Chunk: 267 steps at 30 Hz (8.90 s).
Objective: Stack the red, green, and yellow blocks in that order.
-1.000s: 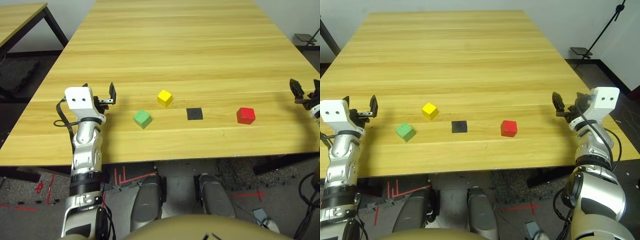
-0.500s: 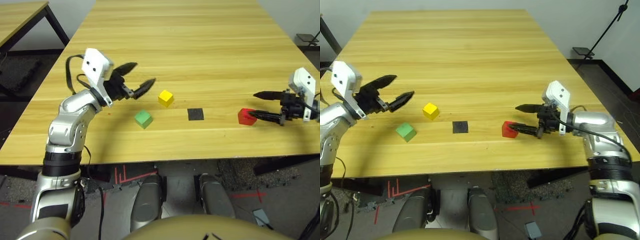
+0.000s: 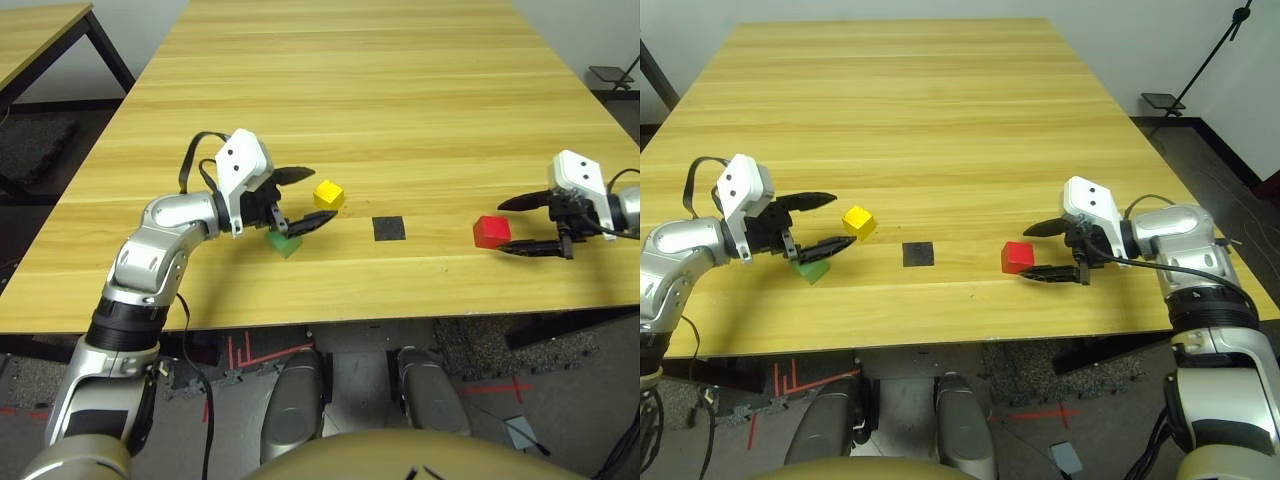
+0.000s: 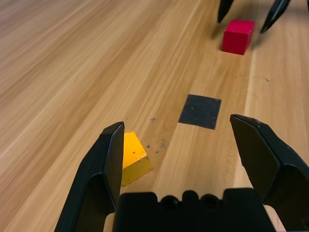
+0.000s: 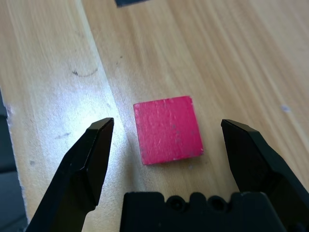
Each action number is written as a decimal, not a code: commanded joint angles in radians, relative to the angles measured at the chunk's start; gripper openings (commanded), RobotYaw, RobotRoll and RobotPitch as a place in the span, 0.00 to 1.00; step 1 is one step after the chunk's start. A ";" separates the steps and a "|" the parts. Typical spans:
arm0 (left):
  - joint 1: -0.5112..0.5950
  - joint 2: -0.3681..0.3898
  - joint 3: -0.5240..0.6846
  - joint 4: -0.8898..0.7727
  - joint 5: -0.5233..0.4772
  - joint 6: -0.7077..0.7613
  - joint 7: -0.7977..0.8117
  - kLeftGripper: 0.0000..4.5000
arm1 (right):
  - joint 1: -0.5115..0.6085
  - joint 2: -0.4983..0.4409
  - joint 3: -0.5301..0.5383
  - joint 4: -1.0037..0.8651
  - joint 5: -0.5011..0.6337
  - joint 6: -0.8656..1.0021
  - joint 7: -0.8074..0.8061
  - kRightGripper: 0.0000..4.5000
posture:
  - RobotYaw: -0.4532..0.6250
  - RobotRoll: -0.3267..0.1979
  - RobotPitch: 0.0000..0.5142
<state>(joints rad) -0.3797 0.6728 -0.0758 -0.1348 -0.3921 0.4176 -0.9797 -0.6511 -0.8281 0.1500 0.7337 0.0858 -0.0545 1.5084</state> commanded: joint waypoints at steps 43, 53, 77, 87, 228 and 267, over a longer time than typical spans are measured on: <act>0.069 0.019 0.035 -0.203 0.021 0.201 0.142 1.00 | -0.339 0.453 0.199 0.227 -0.191 -0.051 -0.034 0.46 | 0.80 0.29 0.14; -0.028 -0.026 -0.021 -0.173 0.056 0.349 0.257 1.00 | -0.337 0.451 0.178 0.242 -0.179 -0.096 0.006 0.89 | 0.77 0.32 0.13; -0.334 -0.079 -0.154 0.063 0.138 0.702 0.321 1.00 | -0.010 0.118 -0.045 -0.466 0.099 0.383 -0.042 0.99 | 0.57 0.47 0.12; -0.211 0.038 -0.033 -0.321 0.028 1.096 0.371 1.00 | -0.029 0.141 -0.029 -0.411 0.107 0.364 -0.071 0.99 | 0.63 0.50 0.15; -0.465 -0.202 -0.058 0.113 0.263 0.810 0.177 0.99 | 0.168 0.026 -0.090 -0.660 0.331 0.508 -0.136 1.00 | 0.48 0.51 0.16; -0.484 -0.171 -0.262 0.227 0.257 0.627 0.184 0.45 | 0.180 0.028 -0.106 -0.697 0.343 0.532 -0.157 1.00 | 0.45 0.52 0.16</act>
<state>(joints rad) -0.8152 0.4859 -0.3317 0.1541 -0.1093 1.0170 -0.7473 -0.4831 -0.7926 0.0598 0.0418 0.4153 0.4818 1.3485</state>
